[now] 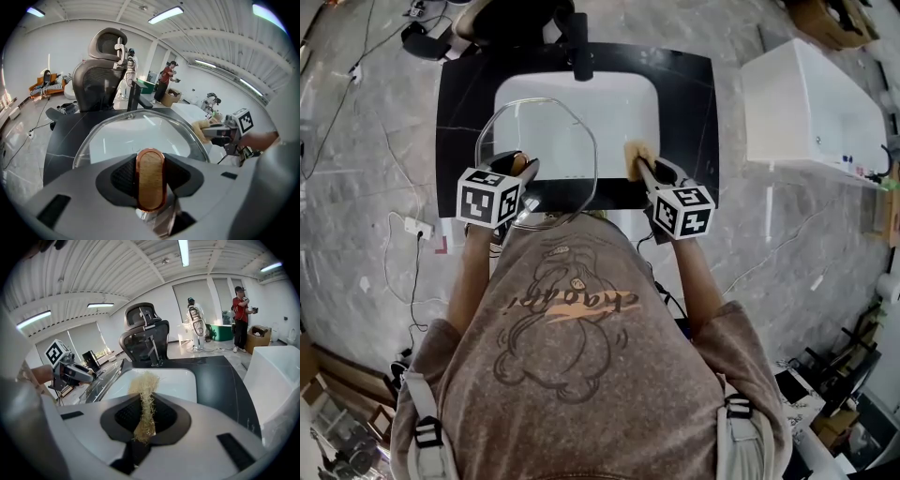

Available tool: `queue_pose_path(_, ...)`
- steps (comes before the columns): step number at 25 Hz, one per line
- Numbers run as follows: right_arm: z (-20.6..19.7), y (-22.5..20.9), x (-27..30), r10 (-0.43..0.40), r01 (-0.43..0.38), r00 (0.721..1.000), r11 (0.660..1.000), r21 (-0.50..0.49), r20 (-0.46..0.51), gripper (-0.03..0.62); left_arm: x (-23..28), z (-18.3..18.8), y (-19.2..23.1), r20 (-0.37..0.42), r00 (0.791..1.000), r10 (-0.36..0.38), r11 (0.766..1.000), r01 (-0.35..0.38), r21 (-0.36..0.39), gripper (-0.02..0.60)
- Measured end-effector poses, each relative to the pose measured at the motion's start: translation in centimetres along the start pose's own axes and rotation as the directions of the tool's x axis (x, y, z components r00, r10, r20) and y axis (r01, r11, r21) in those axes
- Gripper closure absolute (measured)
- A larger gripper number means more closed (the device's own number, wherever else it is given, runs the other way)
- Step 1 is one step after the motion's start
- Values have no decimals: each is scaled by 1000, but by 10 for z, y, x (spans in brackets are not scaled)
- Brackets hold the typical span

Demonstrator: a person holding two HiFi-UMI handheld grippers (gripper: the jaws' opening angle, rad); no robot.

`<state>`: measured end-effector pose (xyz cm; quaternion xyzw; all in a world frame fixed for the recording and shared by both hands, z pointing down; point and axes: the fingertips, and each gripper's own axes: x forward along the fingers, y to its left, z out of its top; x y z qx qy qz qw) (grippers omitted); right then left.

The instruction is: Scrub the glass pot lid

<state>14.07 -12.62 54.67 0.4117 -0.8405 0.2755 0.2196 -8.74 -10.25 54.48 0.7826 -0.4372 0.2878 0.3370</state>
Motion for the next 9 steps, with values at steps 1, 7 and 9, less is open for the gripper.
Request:
queue_pose_path(1, 0, 0, -1, 1, -1, 1000, 1000, -1, 2, 546, -1, -1, 0, 1, 1000, 4, 1000, -4, -2, 405)
queue_pose_path(7, 0, 5, 0, 11, -11, 1000, 1000, -18, -3, 546, -4, -6, 0, 2, 1000, 20, 1000, -20, -20, 405)
queue_pose_path(9, -2, 6, 0, 17, -17, 1000, 999, -28, -11, 546, -4, -9, 0, 1, 1000, 23, 999, -23, -26, 405)
